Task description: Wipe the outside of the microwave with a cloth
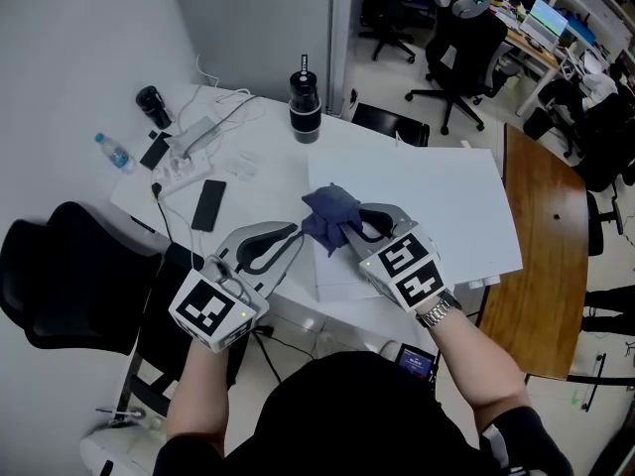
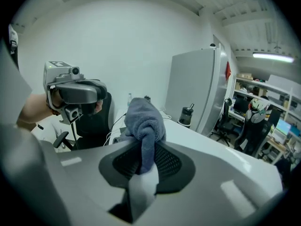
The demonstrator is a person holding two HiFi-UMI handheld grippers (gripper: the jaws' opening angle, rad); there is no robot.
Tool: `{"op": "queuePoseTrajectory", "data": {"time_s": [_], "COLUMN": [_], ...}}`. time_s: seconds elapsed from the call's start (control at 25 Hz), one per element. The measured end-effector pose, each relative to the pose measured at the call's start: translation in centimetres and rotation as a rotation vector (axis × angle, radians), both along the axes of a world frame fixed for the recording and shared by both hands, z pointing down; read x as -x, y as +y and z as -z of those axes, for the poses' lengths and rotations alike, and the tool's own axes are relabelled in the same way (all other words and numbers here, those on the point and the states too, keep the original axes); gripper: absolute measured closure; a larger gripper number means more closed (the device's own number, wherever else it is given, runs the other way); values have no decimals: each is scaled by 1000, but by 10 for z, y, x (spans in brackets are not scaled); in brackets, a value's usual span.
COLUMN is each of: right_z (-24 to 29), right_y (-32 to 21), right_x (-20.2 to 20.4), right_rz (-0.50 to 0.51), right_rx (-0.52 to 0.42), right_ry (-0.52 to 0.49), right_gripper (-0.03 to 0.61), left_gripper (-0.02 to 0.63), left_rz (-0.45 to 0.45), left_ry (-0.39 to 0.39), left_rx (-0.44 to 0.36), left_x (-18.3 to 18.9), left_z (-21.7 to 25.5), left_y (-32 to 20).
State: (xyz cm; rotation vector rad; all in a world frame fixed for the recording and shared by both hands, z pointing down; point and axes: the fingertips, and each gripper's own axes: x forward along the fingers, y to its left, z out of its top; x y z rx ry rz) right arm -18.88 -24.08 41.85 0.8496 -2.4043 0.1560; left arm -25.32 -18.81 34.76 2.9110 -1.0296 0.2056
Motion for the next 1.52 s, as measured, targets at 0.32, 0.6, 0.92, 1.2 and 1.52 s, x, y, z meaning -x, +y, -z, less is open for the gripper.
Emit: {"op": "queuePoseTrajectory", "data": {"time_s": [0.32, 0.6, 0.92, 1.2, 1.52], "right_z": [0, -2, -3, 1, 2], "right_y": [-8, -14, -23, -29, -34], "right_x": [-40, -92, -162, -228, -288], "right_rz": [-82, -137, -192, -238, -280], "right_rx": [-10, -10, -4, -5, -9], "right_ry": [31, 23, 5, -17, -58], "right_gripper": [505, 505, 505, 505, 505], "left_gripper": [607, 609, 609, 609, 609], "left_rz": [29, 18, 4, -26, -52], "left_ry": [11, -19, -43, -77, -89], "left_rx": [-39, -13, -8, 6, 17], "left_x": [-23, -64, -123, -188, -249], "left_z": [11, 15, 18, 18, 16], "left_y": [3, 14, 18, 18, 16]}}
